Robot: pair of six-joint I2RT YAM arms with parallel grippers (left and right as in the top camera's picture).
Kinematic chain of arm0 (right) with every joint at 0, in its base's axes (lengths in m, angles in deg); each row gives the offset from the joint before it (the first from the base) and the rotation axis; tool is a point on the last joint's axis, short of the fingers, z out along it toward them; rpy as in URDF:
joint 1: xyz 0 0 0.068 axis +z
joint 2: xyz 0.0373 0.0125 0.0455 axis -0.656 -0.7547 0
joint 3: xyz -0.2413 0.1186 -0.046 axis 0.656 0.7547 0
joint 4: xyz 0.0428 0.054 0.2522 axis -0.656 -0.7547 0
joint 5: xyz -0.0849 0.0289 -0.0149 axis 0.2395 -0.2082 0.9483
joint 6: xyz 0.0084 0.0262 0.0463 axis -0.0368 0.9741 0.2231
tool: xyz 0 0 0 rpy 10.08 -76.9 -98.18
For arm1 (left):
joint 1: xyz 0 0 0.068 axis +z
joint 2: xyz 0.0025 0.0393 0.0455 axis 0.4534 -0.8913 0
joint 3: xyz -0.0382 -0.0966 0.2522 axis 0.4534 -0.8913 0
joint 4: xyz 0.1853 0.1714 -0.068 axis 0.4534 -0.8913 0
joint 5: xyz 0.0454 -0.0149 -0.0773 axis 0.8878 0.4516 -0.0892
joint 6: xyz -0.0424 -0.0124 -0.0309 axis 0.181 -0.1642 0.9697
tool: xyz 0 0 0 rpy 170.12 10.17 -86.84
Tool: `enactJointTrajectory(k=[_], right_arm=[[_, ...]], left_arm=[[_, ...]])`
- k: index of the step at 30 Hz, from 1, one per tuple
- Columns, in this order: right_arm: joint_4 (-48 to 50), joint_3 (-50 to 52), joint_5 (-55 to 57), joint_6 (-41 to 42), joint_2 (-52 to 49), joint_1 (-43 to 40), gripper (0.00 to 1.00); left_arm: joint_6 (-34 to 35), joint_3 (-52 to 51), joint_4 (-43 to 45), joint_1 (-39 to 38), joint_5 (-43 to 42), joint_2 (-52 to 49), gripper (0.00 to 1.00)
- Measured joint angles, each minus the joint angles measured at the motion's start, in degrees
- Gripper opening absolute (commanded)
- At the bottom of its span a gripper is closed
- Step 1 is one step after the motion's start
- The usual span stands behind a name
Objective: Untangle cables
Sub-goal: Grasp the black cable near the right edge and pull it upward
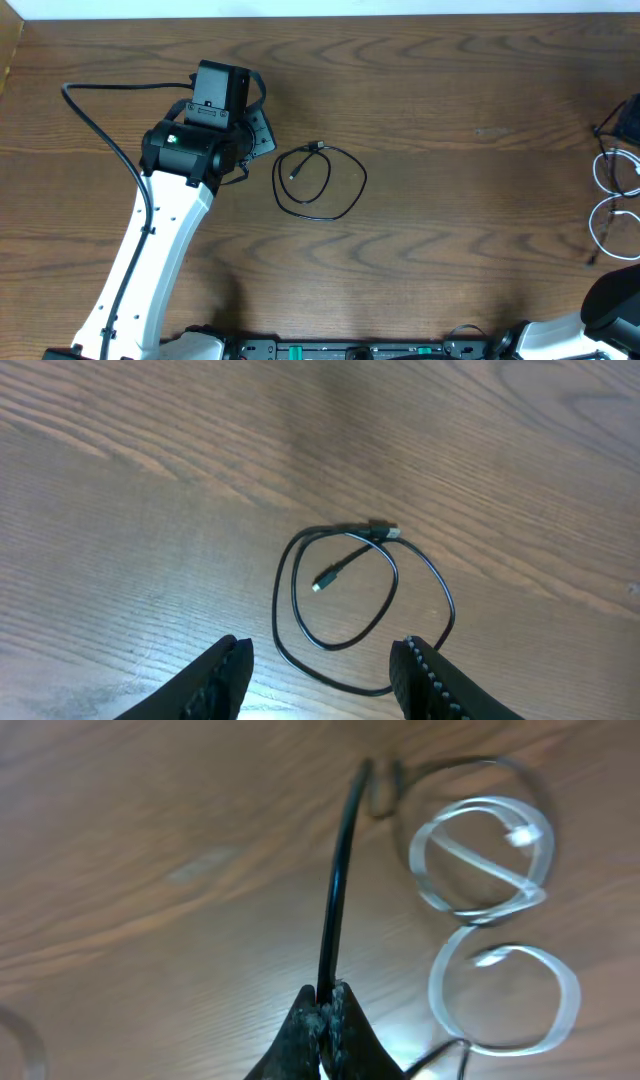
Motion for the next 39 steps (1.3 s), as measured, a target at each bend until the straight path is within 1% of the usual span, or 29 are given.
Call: enactJointTrajectory(k=[4,9,16,21,22,24,25,28,32,36,39], right_arm=[[1.57,0.00,9.31,-7.06,0.00,2.89,0.01],[6.43,0.00,16.41,-17.20,0.00,7.26,0.01],[9.81,0.00,19.02,-32.79,0.00,9.99,0.01],[13.29,0.04,18.71,-40.79,-0.42,9.94,0.01],[14.21,0.07,18.27,-42.03,-0.72,9.92,0.09],[15.93,0.07,17.77,-43.25,-1.62,9.92,0.80],[16.39,0.07,17.53,-43.93,-2.19,9.90,0.99],[16.33,0.17,16.94,-43.34,-4.50,9.90,0.99],[14.32,0.68,13.00,-39.15,-6.23,9.90,0.99],[13.07,0.72,5.14,-33.90,-6.34,9.84,0.99],[11.78,0.72,-2.89,-30.23,-6.34,9.79,0.99]], left_arm=[[0.00,0.00,-0.02,0.00,0.00,0.00,0.50],[0.00,0.00,-0.07,0.00,0.00,0.00,0.50],[0.00,0.00,-0.70,0.00,0.00,0.00,0.50],[0.00,0.00,-0.70,0.00,0.00,0.00,0.50],[0.00,0.00,-0.70,0.00,0.00,0.00,0.50],[0.00,0.00,-0.70,0.00,0.00,0.00,0.50],[0.00,0.00,-0.72,0.00,0.00,0.00,0.50],[0.00,0.00,-1.01,0.00,0.00,0.00,0.50],[0.00,0.00,-1.09,0.00,0.00,0.00,0.50],[0.00,0.00,-1.09,0.00,0.00,0.00,0.50],[0.00,0.00,-1.09,0.00,0.00,0.00,0.50]])
